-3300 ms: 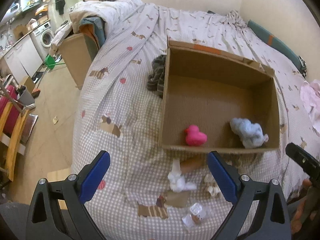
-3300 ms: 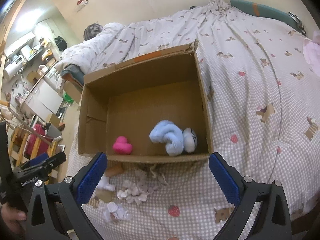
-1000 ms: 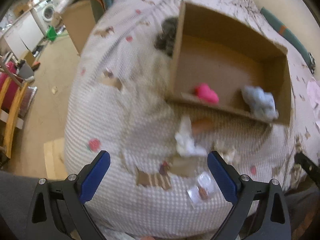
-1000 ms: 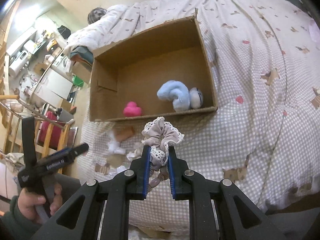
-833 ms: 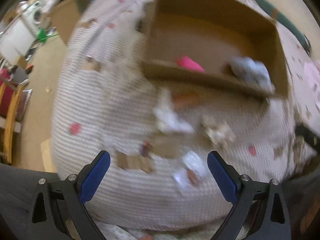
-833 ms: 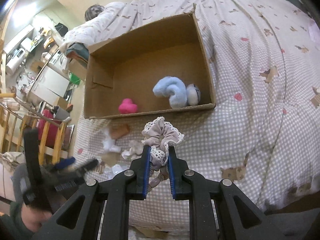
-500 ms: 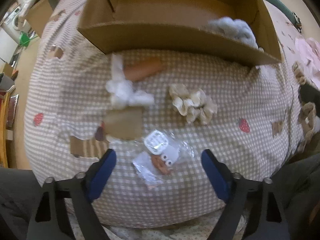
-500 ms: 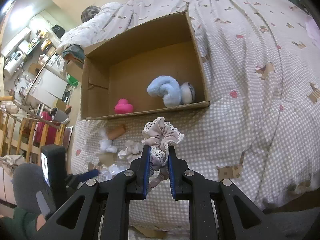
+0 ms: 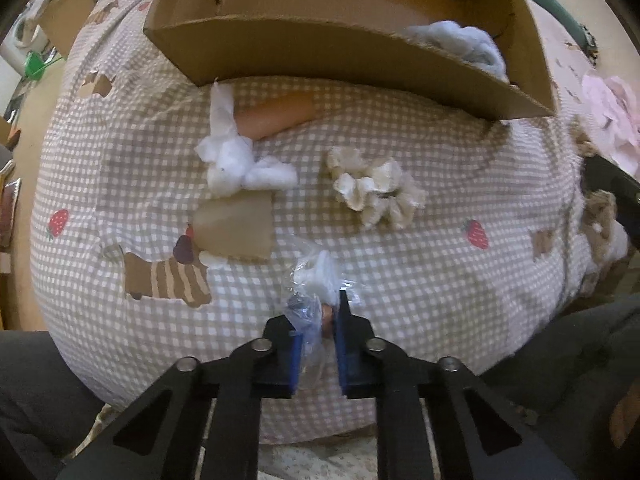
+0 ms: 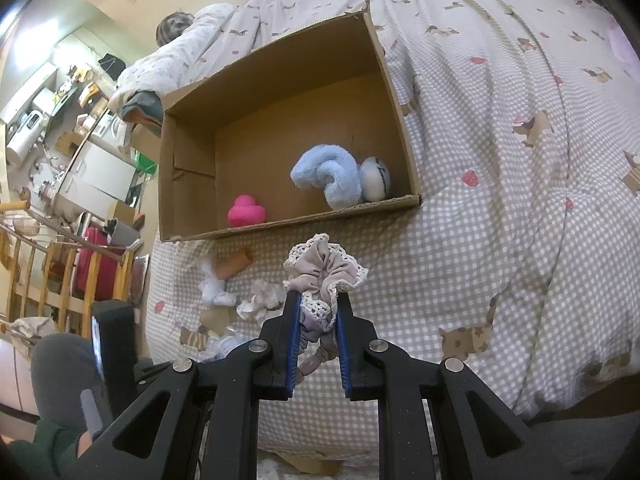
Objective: Organize soft objects
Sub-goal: 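Grasp the clear plastic bag with the left tool while the right tool holds the scrunchie, then carry the plastic bag and lace scrunchie over the box with both tools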
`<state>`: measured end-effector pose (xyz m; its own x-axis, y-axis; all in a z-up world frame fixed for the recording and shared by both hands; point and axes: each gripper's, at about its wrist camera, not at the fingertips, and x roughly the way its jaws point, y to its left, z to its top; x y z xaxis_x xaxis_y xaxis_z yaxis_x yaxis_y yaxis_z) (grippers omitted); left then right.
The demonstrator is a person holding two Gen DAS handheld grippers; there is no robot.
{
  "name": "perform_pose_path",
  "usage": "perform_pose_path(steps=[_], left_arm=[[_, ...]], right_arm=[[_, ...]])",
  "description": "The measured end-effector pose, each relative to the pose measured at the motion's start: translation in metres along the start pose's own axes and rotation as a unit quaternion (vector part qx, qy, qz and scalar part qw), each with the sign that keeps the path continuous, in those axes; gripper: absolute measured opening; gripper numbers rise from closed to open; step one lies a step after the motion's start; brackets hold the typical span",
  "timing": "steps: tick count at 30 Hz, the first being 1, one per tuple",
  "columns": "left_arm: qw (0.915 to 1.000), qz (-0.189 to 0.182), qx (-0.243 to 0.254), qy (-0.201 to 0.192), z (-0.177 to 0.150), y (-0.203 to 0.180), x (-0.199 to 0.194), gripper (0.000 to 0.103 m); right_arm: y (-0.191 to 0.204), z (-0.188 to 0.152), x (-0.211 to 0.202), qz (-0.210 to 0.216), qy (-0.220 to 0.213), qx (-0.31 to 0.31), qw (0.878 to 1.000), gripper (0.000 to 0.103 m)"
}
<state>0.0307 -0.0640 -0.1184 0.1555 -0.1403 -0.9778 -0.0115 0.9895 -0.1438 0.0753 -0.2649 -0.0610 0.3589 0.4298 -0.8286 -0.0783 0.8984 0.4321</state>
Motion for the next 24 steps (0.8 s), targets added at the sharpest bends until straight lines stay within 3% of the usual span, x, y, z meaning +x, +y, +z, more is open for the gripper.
perform_pose_path(steps=[10, 24], left_arm=[[0.9997, -0.013, -0.005, -0.021, -0.005, 0.009, -0.035, 0.01], [0.9932, 0.011, -0.014, -0.115, 0.018, 0.022, -0.092, 0.01]], right_arm=[[0.005, 0.0, 0.002, 0.005, -0.002, -0.004, 1.0, 0.018], [0.006, -0.001, -0.006, 0.019, -0.011, -0.005, 1.0, 0.018]])
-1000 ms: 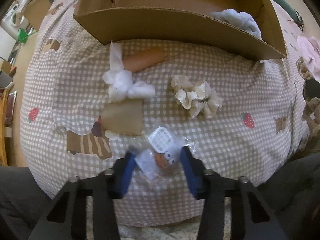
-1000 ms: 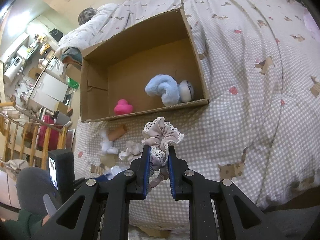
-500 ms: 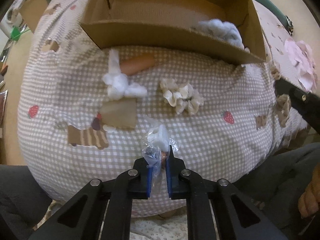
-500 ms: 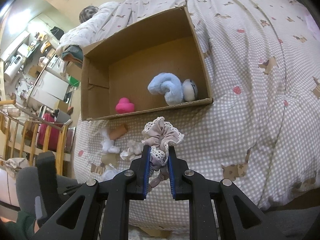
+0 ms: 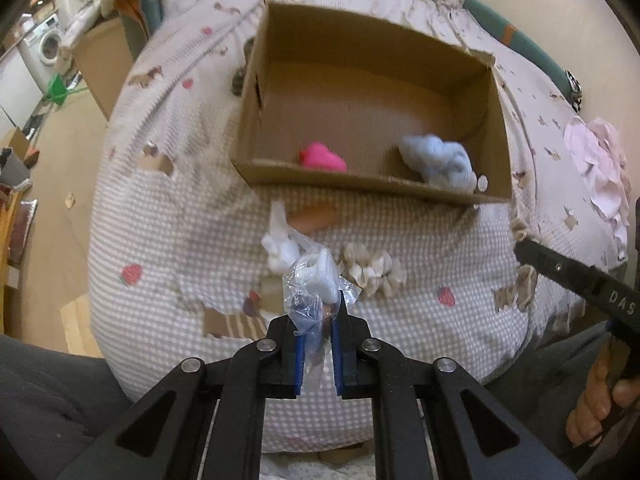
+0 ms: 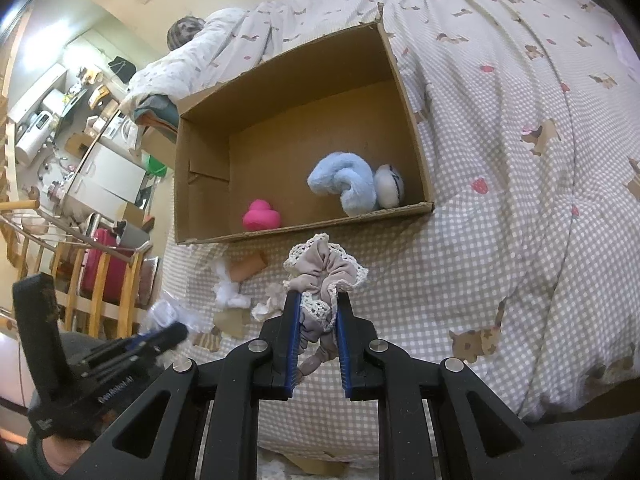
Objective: Organize soft objects
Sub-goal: 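Carry the plastic bag and lace scrunchie over the box with both tools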
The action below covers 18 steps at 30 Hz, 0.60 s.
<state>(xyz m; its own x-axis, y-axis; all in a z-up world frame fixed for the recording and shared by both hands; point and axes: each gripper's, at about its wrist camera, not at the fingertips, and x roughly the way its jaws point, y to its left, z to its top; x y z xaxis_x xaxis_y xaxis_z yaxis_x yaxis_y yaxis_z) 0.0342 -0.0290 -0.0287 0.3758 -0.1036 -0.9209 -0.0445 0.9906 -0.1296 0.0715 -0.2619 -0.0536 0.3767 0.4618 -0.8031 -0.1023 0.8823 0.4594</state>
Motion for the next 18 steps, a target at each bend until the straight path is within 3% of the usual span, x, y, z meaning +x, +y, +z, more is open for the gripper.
perform_pose_path(steps=[8, 18], left_arm=[[0.9997, 0.006, -0.003, -0.023, 0.018, 0.006, -0.012, 0.01], [0.9966, 0.019, 0.009, -0.08, 0.052, 0.013, -0.044, 0.01]], right_arm=[[0.006, 0.001, -0.011, 0.018, -0.02, -0.005, 1.0, 0.018], [0.009, 0.01, -0.043, 0.056, -0.084, -0.01, 0.995, 0.018]])
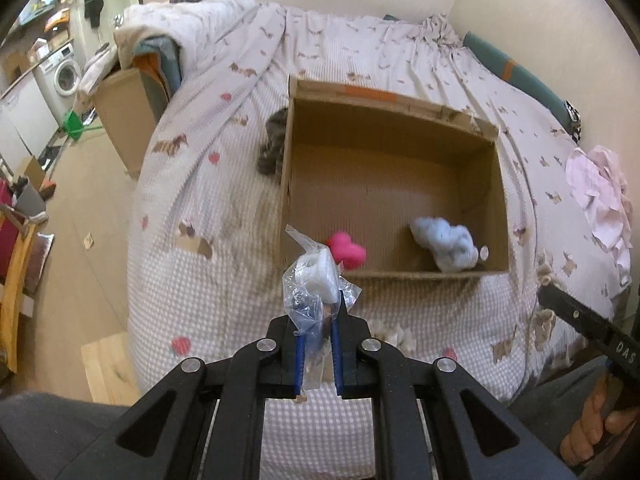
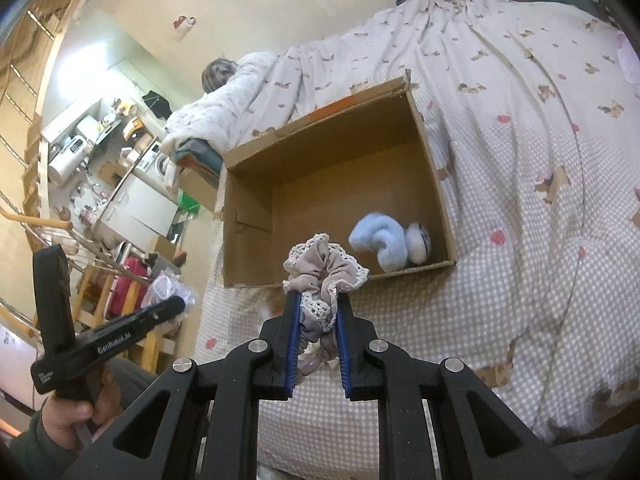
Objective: Organize soft objects
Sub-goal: 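Carry the plastic bag and lace scrunchie over the box with both tools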
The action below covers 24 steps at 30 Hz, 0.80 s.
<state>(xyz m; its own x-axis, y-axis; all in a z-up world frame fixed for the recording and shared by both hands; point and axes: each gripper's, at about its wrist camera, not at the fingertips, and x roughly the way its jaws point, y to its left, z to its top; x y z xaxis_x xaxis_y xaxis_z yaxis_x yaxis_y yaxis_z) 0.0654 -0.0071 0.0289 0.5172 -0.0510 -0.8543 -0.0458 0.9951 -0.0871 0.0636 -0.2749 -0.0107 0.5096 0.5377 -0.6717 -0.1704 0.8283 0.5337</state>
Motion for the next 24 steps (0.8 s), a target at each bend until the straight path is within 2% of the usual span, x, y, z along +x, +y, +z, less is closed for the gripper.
perform_pose_path(steps=[5, 13, 24], left_arm=[[0.9999, 0.002, 0.006, -0.011, 0.017, 0.0, -0.003, 0.01], [0.9997, 0.005, 0.016, -0.02, 0.042, -0.004, 0.005, 0.01], [0.9992, 0.008, 0.028, -0.028, 0.075, -0.011, 0.028, 0.01]], right_arm=[[0.006, 0.009, -0.005, -0.004, -0.007, -0.01, 1.0, 0.018], [0.016, 0.044, -0.004, 0.001, -0.02, -0.018, 1.0, 0.018], [0.022, 0.083, 0.031, -0.01, -0.028, -0.038, 0.999, 0.018]])
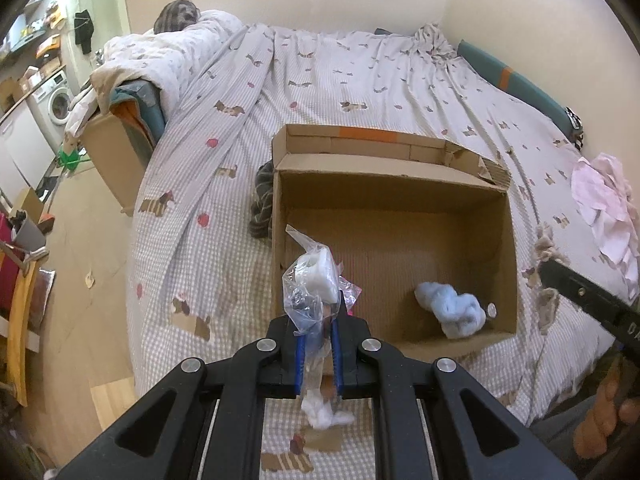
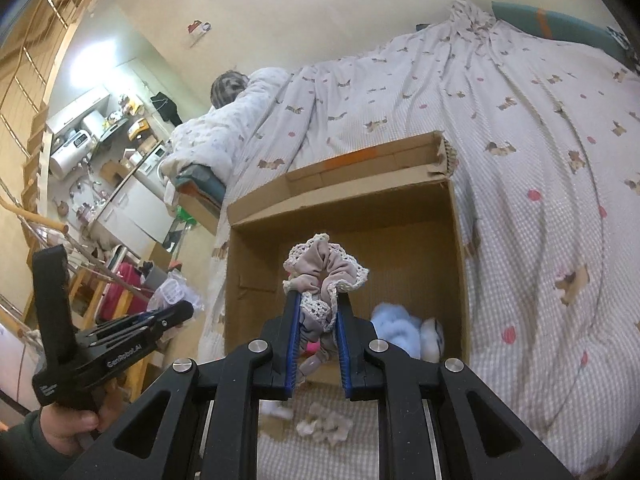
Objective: Organize soft objects
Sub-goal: 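Carry the plastic bag and lace scrunchie over the box with both tools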
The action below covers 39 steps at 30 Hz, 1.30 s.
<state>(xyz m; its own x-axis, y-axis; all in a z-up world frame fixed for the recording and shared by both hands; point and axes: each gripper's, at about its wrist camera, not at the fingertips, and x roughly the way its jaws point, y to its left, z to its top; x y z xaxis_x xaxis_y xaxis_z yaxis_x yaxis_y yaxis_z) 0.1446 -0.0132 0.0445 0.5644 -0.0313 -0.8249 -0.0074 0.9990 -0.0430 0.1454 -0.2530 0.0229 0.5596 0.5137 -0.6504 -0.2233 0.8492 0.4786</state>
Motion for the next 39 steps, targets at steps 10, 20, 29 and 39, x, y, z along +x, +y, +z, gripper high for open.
perform_pose_path(steps=[10, 20, 29, 39], left_arm=[[0.9996, -0.022, -0.012, 0.008, 0.0, -0.002, 0.047, 0.01], [0.999, -0.031, 0.019, 0.028, -0.011, -0.021, 0.071, 0.01], [0.9986, -0.02, 0.012, 0.046, -0.012, -0.025, 0.085, 0.01], [0.9983, -0.022, 0.01, 0.054, -0.013, -0.023, 0.088, 0.01]], right_arm=[[-0.013, -0.007, 0.04, -0.024, 0.027, -0.001, 0.999, 0.018], [-0.016, -0.013, 0.06, -0.033, 0.05, -0.005, 0.998, 0.018], [-0.013, -0.017, 0.079, -0.04, 0.072, -0.018, 0.996, 0.018], [-0.013, -0.017, 0.084, -0.04, 0.078, -0.02, 0.996, 0.019]])
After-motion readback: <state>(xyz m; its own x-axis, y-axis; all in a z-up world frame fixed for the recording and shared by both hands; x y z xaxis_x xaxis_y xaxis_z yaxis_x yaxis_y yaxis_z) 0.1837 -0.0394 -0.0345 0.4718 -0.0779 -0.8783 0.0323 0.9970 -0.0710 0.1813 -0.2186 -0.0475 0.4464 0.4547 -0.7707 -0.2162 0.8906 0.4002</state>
